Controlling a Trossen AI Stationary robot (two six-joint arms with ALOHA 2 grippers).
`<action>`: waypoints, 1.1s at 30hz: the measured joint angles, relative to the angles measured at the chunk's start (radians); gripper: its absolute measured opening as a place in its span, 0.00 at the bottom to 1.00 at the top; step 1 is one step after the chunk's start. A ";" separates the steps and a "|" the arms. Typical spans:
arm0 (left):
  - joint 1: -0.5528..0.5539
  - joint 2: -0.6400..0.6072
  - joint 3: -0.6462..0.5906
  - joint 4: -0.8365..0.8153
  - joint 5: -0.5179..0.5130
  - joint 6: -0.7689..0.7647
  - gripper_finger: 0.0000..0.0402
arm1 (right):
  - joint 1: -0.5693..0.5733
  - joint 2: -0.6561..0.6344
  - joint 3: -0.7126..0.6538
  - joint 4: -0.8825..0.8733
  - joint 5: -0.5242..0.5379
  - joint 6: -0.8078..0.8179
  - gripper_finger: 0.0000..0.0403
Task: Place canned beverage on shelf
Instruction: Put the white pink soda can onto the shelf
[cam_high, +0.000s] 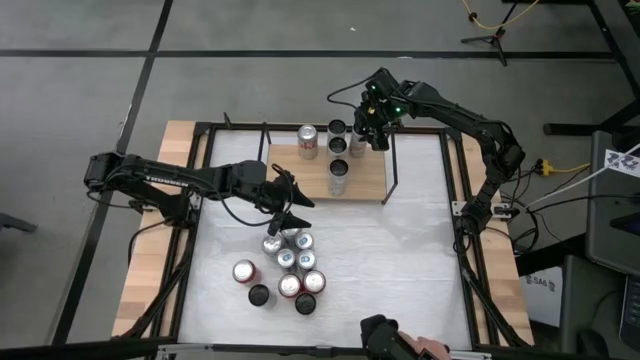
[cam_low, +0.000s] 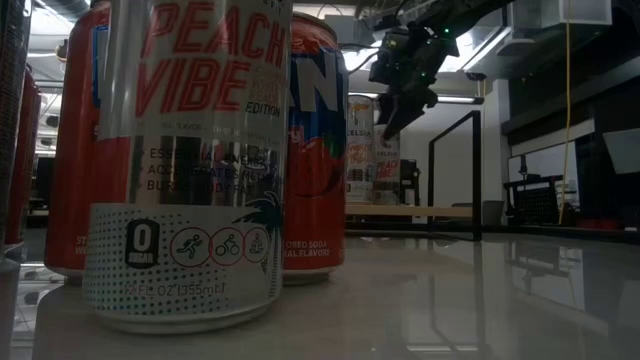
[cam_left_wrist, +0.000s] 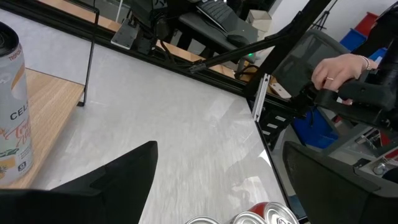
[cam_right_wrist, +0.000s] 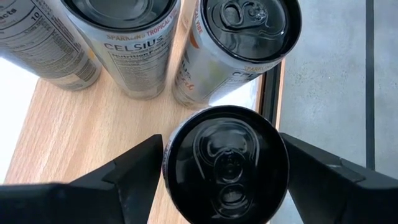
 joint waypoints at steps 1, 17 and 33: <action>0.000 0.000 0.000 0.000 0.000 0.000 0.85 | 0.000 0.000 0.000 -0.002 0.000 0.000 0.75; 0.000 0.000 0.000 0.000 0.000 0.000 0.85 | 0.000 0.000 0.000 -0.010 0.000 0.001 0.75; -0.001 0.000 0.000 0.000 0.015 -0.005 0.85 | 0.000 0.000 0.000 -0.012 0.007 0.026 0.75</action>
